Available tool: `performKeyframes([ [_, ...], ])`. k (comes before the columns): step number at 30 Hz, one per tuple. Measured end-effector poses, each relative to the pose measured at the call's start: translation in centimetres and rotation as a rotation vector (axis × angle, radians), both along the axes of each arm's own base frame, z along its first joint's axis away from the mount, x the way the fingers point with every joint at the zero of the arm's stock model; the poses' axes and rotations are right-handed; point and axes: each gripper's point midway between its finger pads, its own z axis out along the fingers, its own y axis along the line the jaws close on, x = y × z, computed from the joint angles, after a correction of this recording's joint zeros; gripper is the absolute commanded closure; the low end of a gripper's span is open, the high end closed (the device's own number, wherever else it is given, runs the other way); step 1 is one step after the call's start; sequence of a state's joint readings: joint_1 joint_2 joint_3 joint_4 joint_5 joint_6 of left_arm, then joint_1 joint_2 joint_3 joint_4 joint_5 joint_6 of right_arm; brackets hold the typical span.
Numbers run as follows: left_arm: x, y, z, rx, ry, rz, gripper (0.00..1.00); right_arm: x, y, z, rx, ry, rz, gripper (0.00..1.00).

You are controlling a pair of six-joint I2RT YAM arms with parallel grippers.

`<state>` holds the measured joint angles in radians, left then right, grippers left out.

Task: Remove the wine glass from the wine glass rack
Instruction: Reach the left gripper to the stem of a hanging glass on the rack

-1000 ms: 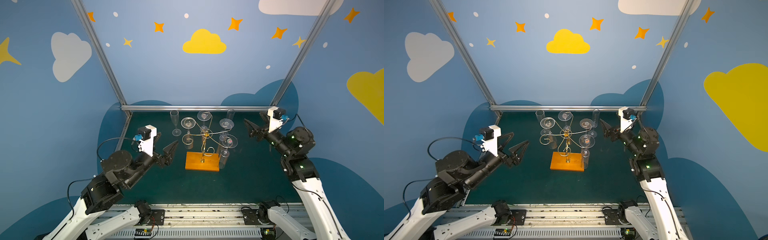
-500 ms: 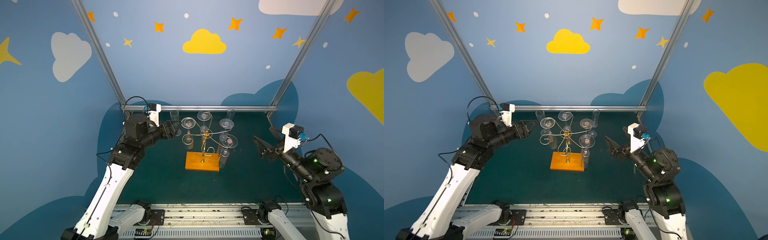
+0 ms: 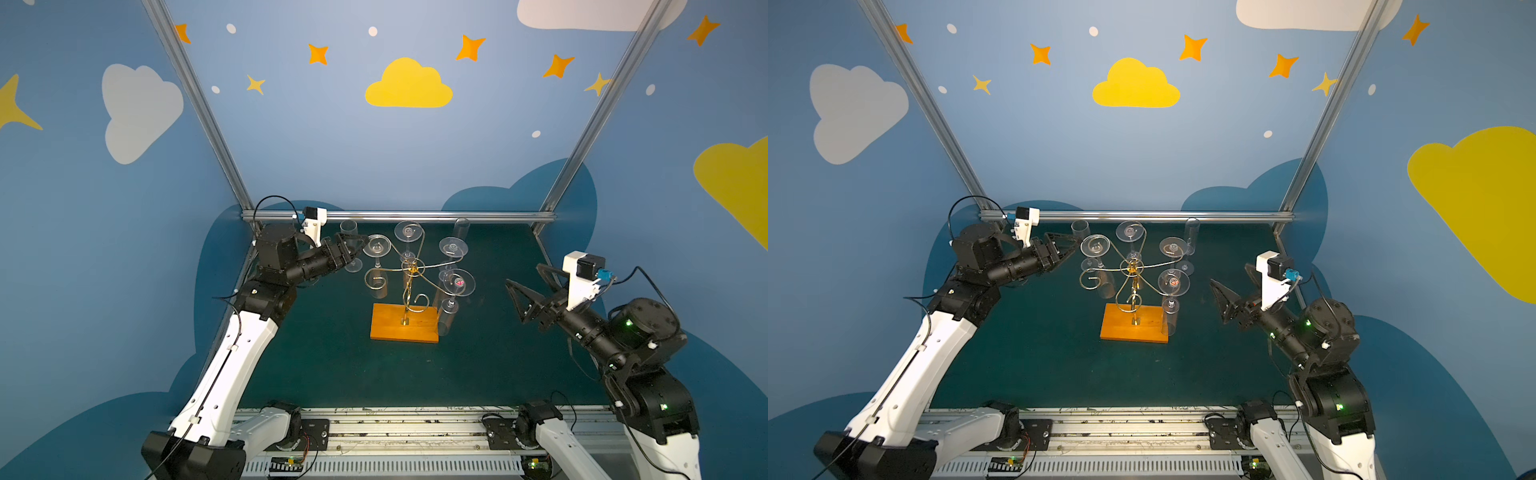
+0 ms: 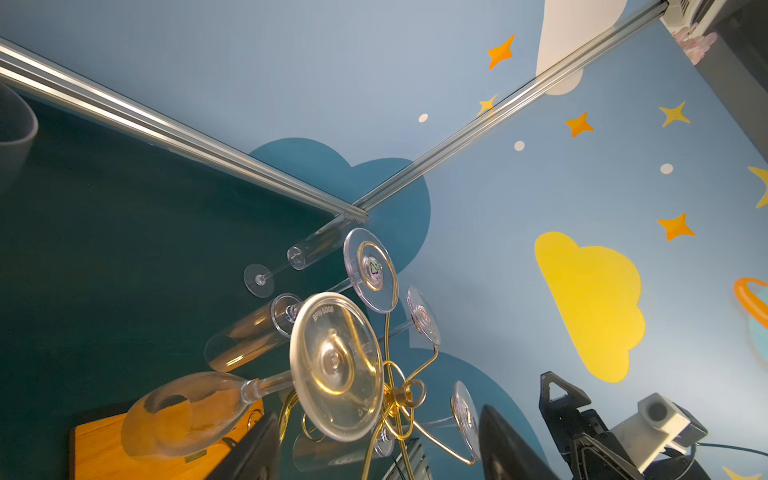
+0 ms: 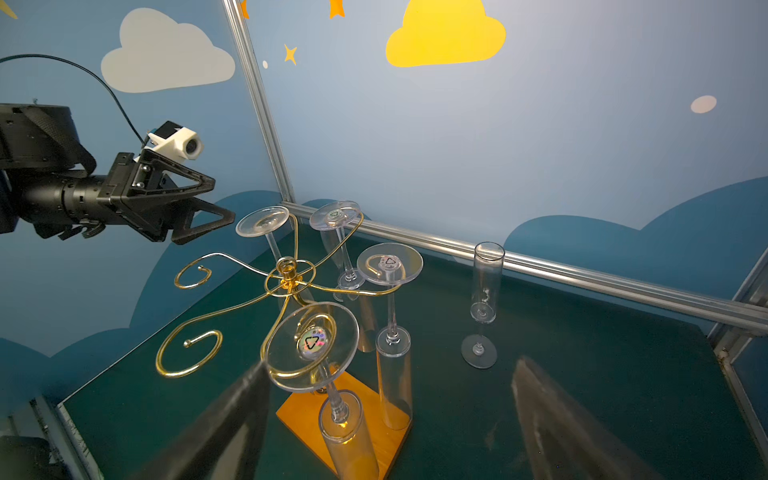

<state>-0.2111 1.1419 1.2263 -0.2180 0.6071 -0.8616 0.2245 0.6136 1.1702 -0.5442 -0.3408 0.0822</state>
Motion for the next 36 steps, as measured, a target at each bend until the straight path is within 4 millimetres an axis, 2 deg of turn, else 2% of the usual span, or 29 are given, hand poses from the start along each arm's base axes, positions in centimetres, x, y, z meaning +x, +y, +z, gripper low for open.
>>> performKeyframes([
  [13, 1.5, -0.4, -2.1, -0.001, 0.076, 0.000, 0.41, 0.0, 0.0, -0.4, 0.003, 0.018, 0.001, 0.10],
  [27, 2.6, -0.7, -3.1, -0.002, 0.105, -0.001, 0.57, 0.0, 0.0, -0.7, -0.004, 0.028, -0.003, 0.10],
  [36, 2.6, -0.8, -3.4, 0.014, 0.098, -0.003, 0.68, 0.1, -0.1, -1.1, -0.010, 0.037, -0.008, 0.10],
])
